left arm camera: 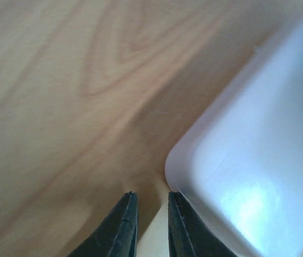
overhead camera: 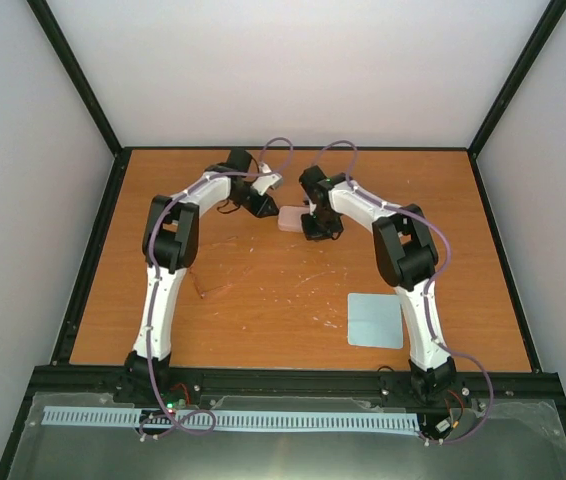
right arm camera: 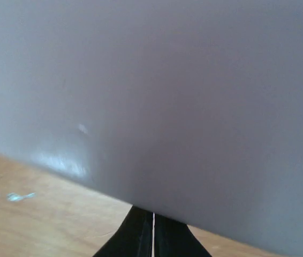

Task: Organize the sunglasses
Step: Adjust the sunglasses case at the center of the board.

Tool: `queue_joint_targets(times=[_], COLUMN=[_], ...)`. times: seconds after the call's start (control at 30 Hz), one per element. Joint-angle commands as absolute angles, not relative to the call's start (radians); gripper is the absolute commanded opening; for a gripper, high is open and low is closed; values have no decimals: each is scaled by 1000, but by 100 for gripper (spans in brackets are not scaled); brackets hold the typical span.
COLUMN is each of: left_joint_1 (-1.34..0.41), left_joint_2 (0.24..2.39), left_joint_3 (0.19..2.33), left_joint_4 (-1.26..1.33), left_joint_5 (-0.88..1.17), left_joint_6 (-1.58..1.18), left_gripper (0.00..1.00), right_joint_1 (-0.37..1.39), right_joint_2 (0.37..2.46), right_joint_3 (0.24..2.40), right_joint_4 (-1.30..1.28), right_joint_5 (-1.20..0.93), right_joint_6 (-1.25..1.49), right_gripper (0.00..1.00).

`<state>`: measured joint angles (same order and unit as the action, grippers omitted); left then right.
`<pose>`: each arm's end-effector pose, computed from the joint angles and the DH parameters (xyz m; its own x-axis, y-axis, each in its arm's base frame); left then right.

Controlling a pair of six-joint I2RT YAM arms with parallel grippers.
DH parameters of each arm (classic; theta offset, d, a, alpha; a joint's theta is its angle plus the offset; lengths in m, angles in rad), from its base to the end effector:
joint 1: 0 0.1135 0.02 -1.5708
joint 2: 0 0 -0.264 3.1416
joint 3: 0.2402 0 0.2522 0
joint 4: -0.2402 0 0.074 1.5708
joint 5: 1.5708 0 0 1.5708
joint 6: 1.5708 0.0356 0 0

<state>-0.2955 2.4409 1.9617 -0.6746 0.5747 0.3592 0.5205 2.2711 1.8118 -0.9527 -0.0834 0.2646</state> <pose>0.4812 -0.1667 0.1290 -0.6589 0.5090 -0.5539 0.7335 0.5981 -0.3229 0.3921 0.2282 0.1525 -0.9594 -0.2496 -0.1311 -0.2653 0.9566 0.1207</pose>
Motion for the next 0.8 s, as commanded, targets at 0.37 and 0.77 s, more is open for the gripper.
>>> queue_joint_targets(times=[0.37,0.77], left_joint_1=[-348,-348], left_joint_2=[2235,2334], left_joint_3=[1657,1864], left_joint_4=[-595,-536], left_joint_5=[659,453], left_joint_6=[363,280], left_gripper=[20,20], right_joint_1=[418,403], right_joint_2=[2201,2165], right_joint_3=[1818,1798], right_joint_4=[-991,-964], right_joint_5=[90,-188], right_joint_6=[319,476], right_gripper=[20,14])
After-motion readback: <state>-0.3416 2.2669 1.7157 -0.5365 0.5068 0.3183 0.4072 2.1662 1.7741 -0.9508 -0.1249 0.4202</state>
